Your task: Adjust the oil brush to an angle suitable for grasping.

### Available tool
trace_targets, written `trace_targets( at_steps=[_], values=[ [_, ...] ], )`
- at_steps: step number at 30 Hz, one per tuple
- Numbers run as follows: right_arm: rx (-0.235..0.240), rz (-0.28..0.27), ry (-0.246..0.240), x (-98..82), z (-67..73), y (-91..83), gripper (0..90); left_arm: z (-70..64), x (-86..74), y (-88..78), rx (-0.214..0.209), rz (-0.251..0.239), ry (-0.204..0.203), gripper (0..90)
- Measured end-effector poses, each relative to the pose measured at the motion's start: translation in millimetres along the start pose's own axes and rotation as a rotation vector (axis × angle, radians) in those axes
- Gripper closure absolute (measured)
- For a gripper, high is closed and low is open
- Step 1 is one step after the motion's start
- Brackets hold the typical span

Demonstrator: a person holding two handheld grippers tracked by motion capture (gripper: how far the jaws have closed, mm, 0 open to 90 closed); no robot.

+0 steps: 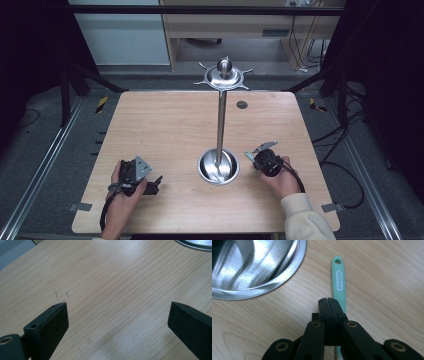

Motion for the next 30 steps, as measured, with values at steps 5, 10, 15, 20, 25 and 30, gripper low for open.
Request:
trace_targets(
  at_steps=[5,10,15,20,25,30],
  values=[
    [-0.001,0.017,0.003,-1.3,-0.8,1.8,90.0,-0.1,-0.3,-0.5,0.000,0.002,0.004,2.8],
    [0.008,0.023,0.013,-1.7,-1.7,2.2,90.0,-0.2,-0.2,-0.2,0.000,0.003,0.005,2.8],
    [-0.003,0.031,0.025,-2.1,-4.4,2.4,90.0,-0.3,-0.3,-0.3,0.000,0.003,0.006,2.9],
    [-0.029,0.036,0.051,-3.5,-11.7,1.6,90.0,-1.0,0.0,-0.2,-0.002,0.003,0.006,2.9],
    [-0.034,0.031,0.100,-5.8,-20.7,1.0,90.0,-1.4,-0.1,0.1,-0.004,0.005,0.007,2.9],
    [0.018,0.006,0.127,-3.3,-17.9,-5.3,88.6,-2.0,-0.9,-1.0,-0.003,0.002,0.001,2.8]
  ],
)
Point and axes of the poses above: each handheld gripper's, and its own axes: y roughly forward along the jaws, x roughly out of its top, z roughly to its left, the point moved 10 cm from there along y, roughly forward along the jaws, and after that the axes turned 15 degrees about z, right-handed, at the moved point
